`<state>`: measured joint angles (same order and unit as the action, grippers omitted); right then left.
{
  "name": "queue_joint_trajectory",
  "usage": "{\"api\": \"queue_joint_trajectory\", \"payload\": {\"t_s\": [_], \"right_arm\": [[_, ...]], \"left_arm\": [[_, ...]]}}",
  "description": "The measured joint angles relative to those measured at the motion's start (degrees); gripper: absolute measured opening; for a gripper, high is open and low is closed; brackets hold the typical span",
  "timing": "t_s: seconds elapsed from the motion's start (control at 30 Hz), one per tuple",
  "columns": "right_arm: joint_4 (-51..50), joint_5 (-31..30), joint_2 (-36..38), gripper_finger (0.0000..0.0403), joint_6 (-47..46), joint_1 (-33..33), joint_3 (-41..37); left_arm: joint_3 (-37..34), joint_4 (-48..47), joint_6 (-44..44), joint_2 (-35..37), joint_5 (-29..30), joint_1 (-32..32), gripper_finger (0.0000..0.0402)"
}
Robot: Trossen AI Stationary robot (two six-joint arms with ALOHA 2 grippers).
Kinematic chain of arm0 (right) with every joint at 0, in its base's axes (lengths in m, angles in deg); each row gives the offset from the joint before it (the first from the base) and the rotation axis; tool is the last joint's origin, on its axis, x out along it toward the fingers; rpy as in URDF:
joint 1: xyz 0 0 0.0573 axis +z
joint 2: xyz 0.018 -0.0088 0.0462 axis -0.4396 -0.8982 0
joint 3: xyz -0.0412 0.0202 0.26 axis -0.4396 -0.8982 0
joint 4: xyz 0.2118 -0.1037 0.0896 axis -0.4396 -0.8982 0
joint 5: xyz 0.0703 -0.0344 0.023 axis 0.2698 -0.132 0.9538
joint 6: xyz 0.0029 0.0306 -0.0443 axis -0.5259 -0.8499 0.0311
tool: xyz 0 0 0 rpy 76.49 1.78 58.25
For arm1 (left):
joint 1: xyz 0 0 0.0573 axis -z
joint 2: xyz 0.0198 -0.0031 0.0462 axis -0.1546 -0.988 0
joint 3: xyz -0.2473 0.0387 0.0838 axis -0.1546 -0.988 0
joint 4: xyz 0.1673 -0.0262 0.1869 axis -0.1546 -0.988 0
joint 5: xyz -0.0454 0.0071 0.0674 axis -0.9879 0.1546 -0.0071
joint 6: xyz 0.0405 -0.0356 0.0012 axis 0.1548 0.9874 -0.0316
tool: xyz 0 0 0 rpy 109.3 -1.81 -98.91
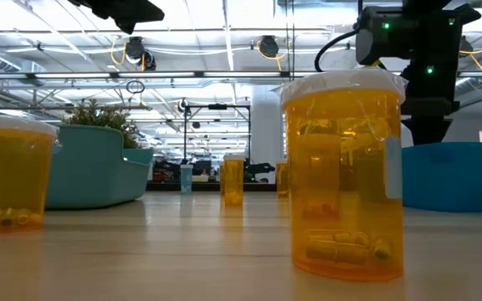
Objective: Pick and place medicine bottles into bin by pill shape (circle, oval)
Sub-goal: Put the light orange tablet bottle into the blue bin, then put the small orange tablet bottle into the blue bin
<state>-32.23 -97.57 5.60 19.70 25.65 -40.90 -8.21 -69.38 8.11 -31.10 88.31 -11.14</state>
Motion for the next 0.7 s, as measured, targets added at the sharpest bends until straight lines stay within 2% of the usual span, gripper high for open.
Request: {"api": "queue_joint_trajectory", "payload": {"t_s": [0.27,0.5,0.7], "right_arm": [[1.3,-0.3,-0.1,0.0135,1.0,0.0,-0.1],[1.2,-0.1,0.3,0.0168,1.1,0.0,-0.2],[1.2,-0.2,3.5,0.0196,1.1,0.0,-0.2]], "left_arm": [[0.0,0.0,0.0,0.0,0.0,0.0,0.0035],[0.0,0.0,0.0,0.0,0.0,0.0,0.0035],[0.0,0.0,0.1,0.0,0.0,0.0,0.0035]]}}
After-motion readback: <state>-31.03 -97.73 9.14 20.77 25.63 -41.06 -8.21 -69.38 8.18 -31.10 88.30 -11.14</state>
